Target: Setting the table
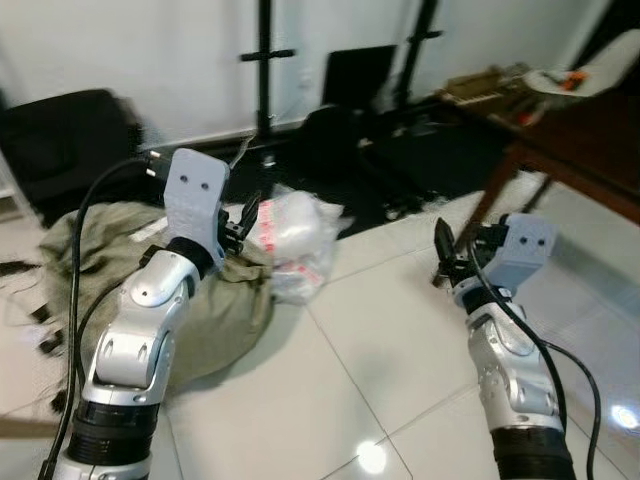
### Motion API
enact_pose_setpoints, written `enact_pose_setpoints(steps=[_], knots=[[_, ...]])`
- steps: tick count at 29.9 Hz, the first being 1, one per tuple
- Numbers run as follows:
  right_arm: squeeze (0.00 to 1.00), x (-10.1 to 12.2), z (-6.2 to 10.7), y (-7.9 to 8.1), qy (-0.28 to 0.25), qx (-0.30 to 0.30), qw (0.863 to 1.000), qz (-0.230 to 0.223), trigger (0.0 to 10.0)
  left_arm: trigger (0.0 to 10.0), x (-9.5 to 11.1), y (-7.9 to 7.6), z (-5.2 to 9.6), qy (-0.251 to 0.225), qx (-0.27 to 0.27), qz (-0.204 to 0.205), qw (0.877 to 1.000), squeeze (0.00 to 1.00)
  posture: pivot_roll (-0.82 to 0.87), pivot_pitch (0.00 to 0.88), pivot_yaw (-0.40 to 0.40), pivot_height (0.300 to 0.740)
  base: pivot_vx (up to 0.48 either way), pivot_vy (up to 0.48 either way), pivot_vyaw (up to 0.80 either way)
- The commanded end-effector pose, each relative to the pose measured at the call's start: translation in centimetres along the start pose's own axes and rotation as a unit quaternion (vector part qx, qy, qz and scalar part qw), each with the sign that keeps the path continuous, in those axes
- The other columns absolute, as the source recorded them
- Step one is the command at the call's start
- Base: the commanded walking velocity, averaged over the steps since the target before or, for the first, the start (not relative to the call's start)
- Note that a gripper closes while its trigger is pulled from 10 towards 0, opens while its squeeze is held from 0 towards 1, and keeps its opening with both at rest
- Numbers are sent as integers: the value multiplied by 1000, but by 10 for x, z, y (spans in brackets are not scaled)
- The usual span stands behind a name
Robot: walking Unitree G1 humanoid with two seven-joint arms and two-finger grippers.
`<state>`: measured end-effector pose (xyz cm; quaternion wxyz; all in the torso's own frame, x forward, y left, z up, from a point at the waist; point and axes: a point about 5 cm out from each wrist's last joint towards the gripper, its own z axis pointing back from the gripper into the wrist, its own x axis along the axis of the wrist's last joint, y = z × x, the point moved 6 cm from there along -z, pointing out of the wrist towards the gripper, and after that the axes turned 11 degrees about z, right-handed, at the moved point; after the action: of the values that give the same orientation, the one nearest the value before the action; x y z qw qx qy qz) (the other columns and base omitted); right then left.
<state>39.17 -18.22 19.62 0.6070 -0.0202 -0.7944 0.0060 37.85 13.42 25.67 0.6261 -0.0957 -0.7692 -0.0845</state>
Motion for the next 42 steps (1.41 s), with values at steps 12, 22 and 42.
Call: enact_pose_setpoints(steps=[12, 22, 42], knots=[[0, -5, 2, -2, 9, -3, 1000, 1, 10000, 10000, -6, -4, 0, 9, -11, 5, 1000, 0, 29, 60, 24, 740, 0, 0, -800], [0, -6, 2, -3, 9, -2, 1000, 2, 10000, 10000, -14, -1, 4, 19, -8, 14, 1000, 0, 30, 64, 22, 740, 0, 0, -800], [0, -5, 2, -2, 8, 0, 1000, 3, 10000, 10000, -21, 1, 9, 26, -5, 13, 1000, 0, 27, 67, 21, 740, 0, 0, -800]])
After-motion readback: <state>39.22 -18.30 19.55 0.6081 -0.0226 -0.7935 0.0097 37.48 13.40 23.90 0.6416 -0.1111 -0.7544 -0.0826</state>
